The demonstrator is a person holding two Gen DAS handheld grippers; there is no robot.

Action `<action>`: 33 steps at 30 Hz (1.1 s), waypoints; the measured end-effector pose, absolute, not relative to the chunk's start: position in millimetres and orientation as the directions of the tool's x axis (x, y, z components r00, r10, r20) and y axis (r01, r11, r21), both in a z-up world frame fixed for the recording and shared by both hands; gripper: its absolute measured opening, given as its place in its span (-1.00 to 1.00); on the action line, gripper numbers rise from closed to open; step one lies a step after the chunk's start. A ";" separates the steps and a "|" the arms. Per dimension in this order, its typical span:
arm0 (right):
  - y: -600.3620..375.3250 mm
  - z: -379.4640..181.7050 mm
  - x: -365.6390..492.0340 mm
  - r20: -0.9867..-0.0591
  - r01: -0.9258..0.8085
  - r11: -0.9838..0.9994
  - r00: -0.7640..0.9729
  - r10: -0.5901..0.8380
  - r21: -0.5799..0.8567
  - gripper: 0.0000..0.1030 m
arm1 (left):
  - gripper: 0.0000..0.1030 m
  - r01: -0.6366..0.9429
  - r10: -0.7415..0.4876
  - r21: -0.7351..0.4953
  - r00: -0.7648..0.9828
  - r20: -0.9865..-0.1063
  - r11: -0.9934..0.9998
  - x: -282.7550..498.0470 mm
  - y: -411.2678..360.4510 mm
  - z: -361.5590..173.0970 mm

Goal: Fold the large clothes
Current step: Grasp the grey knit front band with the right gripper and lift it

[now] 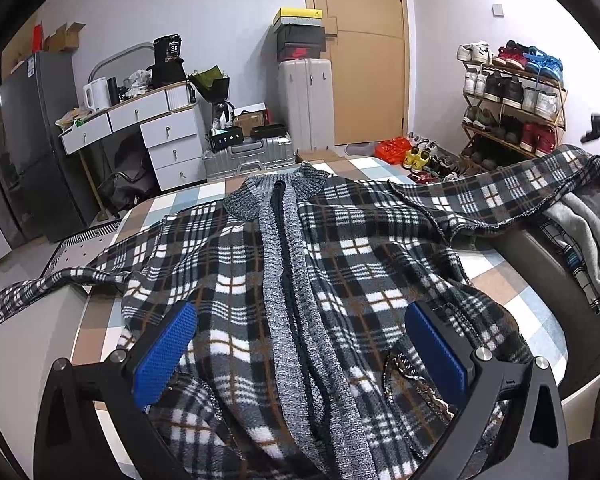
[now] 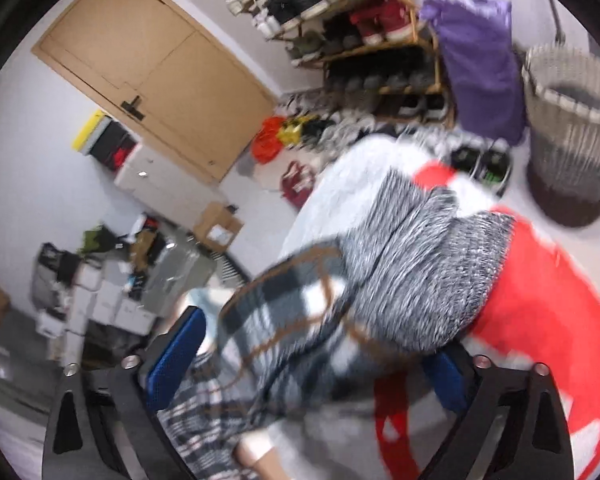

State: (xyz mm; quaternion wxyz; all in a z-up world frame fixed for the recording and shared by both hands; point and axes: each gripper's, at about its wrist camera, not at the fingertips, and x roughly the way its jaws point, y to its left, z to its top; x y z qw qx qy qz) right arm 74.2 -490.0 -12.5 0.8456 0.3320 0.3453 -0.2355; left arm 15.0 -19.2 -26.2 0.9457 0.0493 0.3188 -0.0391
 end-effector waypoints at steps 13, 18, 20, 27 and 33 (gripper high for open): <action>-401.8 59.7 115.3 -0.479 0.615 0.787 0.678 -0.558 -0.047 -0.78 | 0.98 0.056 0.000 0.075 0.803 -0.595 0.996 11.2 14.7 -23.5; -331.2 116.4 156.4 -0.347 0.596 0.785 0.709 -0.614 -0.170 -0.78 | 0.98 0.018 0.006 0.035 0.806 -0.592 0.999 8.0 38.2 -16.9; -297.0 134.1 169.2 -0.243 0.648 0.719 0.677 -0.695 -0.251 -0.79 | 0.98 0.000 0.017 0.030 0.815 -0.579 1.000 3.1 47.7 -12.9; -177.5 150.7 208.4 -0.163 0.557 0.780 0.774 -0.612 -0.286 -0.79 | 0.98 -0.068 0.042 -0.029 0.845 -0.533 0.997 -15.0 87.7 2.9; -34.1 93.7 228.6 -0.263 0.240 0.933 0.913 -0.311 -0.268 -0.78 | 0.98 -0.140 0.056 -0.134 0.866 -0.496 0.981 -22.6 124.0 17.2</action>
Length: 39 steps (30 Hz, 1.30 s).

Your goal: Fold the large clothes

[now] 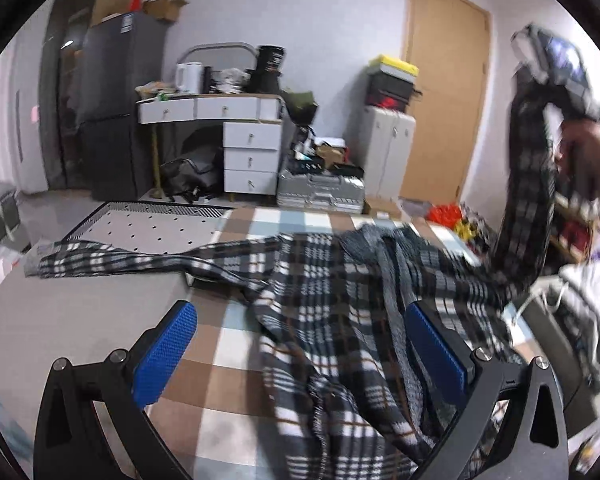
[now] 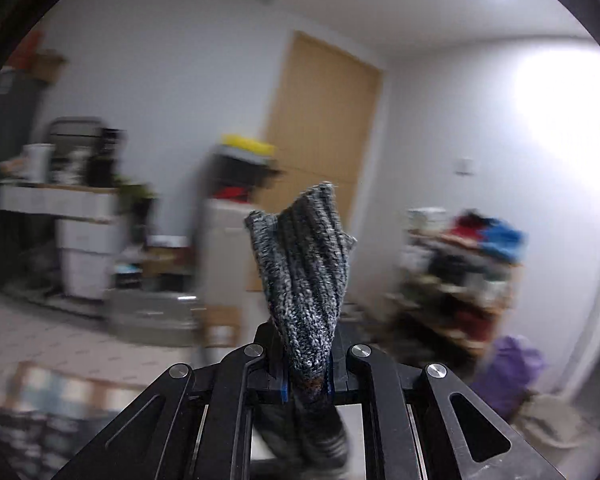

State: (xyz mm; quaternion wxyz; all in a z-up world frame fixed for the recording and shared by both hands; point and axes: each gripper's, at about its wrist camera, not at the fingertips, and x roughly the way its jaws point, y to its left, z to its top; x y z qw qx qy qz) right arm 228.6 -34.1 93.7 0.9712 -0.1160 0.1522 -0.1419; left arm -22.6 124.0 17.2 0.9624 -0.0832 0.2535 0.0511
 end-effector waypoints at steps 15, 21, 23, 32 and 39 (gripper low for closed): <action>150.3 -202.9 288.3 -0.703 -0.133 0.883 0.557 0.442 0.450 -0.78 | 0.97 -0.163 0.054 -0.194 0.881 -0.470 0.967 -27.9 145.2 10.4; 147.0 -236.4 314.3 -0.732 -0.051 0.803 0.381 0.565 0.593 -0.46 | 0.97 -0.140 0.034 -0.186 0.875 -0.482 0.973 -24.0 145.5 7.9; 146.2 -237.4 317.9 -0.697 -0.047 0.743 0.310 0.646 0.668 0.02 | 0.97 -0.138 0.030 -0.192 0.878 -0.478 0.972 -26.5 146.9 9.0; 77.6 -163.2 281.7 -0.652 -0.384 0.701 0.271 0.708 0.601 0.93 | 0.97 -0.155 0.047 -0.187 0.875 -0.482 0.970 -27.2 147.1 8.6; -96.9 -173.3 308.7 -0.809 -0.031 0.893 0.410 0.420 0.448 1.00 | 0.97 -0.181 0.084 -0.147 0.859 -0.504 0.972 -17.6 140.5 2.1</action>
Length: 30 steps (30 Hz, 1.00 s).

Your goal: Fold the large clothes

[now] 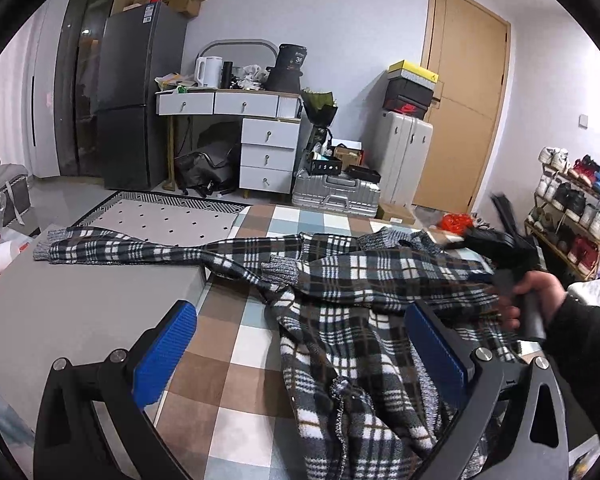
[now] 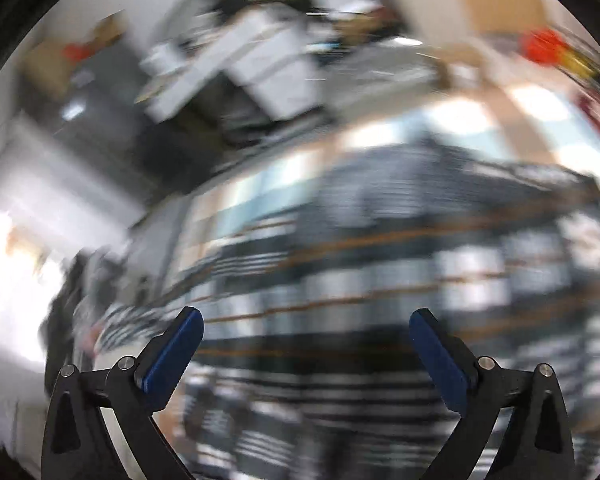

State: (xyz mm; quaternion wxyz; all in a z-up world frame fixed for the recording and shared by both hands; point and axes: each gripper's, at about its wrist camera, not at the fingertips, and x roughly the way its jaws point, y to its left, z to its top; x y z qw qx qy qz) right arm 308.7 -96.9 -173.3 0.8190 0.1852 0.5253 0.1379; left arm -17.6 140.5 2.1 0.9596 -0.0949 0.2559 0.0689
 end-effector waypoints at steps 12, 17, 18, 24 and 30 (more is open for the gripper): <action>-136.5 -180.6 288.0 -0.767 -0.091 0.875 0.444 0.464 0.476 1.00 | 0.98 -0.210 0.129 -0.082 0.818 -0.561 0.974 0.6 134.5 -13.5; -143.2 -201.8 283.3 -0.839 -0.047 0.923 0.401 0.368 0.383 1.00 | 0.98 -0.231 0.147 -0.080 0.812 -0.565 0.970 0.9 138.0 -14.8; -136.9 -199.3 281.1 -0.856 -0.074 0.937 0.387 0.342 0.341 1.00 | 0.98 -0.234 0.149 -0.080 0.810 -0.568 0.969 1.7 138.4 -15.6; -127.4 -146.2 229.8 -0.740 -0.140 0.880 0.491 0.460 0.454 1.00 | 0.98 -0.260 0.152 -0.097 0.786 -0.599 0.961 7.5 150.5 -22.6; -106.2 -96.8 129.5 -0.567 -0.264 0.798 0.586 0.579 0.542 1.00 | 0.98 -0.277 0.121 -0.155 0.767 -0.631 0.948 8.1 164.4 -26.1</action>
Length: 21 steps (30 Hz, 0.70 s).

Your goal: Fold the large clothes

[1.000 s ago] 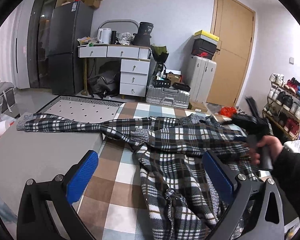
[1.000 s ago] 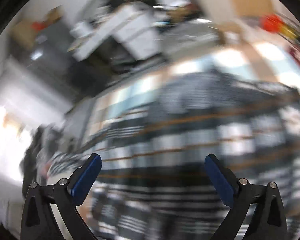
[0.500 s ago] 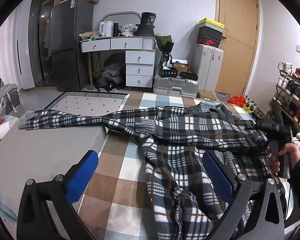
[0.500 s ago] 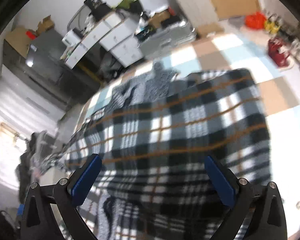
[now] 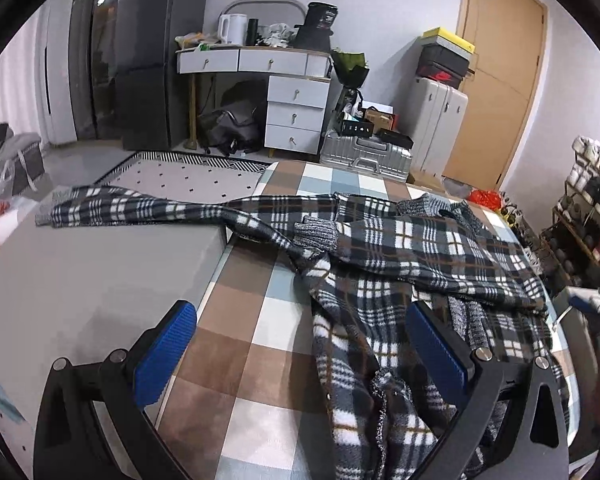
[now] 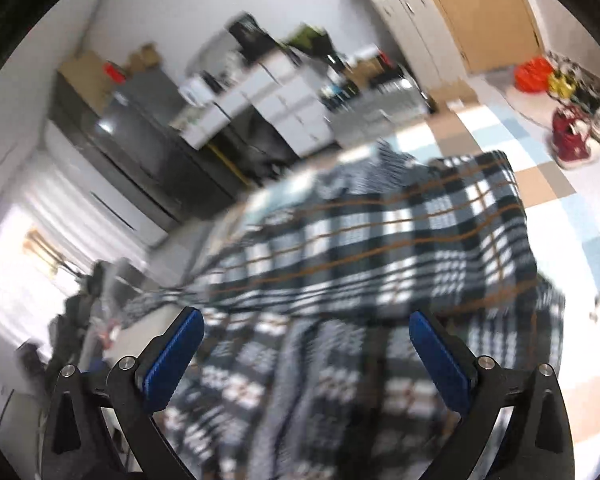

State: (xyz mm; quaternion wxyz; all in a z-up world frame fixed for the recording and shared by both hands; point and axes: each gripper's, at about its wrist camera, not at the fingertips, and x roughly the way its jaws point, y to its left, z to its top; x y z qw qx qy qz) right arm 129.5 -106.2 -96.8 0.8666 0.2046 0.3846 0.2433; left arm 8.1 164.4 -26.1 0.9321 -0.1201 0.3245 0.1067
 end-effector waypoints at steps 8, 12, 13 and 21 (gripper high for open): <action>-67.9 -93.7 26.6 -0.369 -0.467 0.660 0.571 0.733 0.588 1.00 | 0.97 -0.400 0.196 -0.179 0.733 -0.652 0.899 1.6 231.1 -10.0; -58.3 -103.9 14.3 -0.394 -0.504 0.649 0.525 0.754 0.570 1.00 | 0.97 -0.498 0.248 -0.187 0.680 -0.690 0.847 -2.0 294.3 3.6; -57.8 -102.5 10.1 -0.397 -0.512 0.646 0.518 0.758 0.566 1.00 | 0.97 -0.522 0.243 -0.215 0.672 -0.700 0.825 -3.9 315.1 6.9; -68.3 -107.4 7.4 -0.373 -0.518 0.622 0.508 0.776 0.587 1.00 | 0.97 -0.716 0.103 -0.526 0.632 -0.768 0.460 -20.5 460.4 -31.5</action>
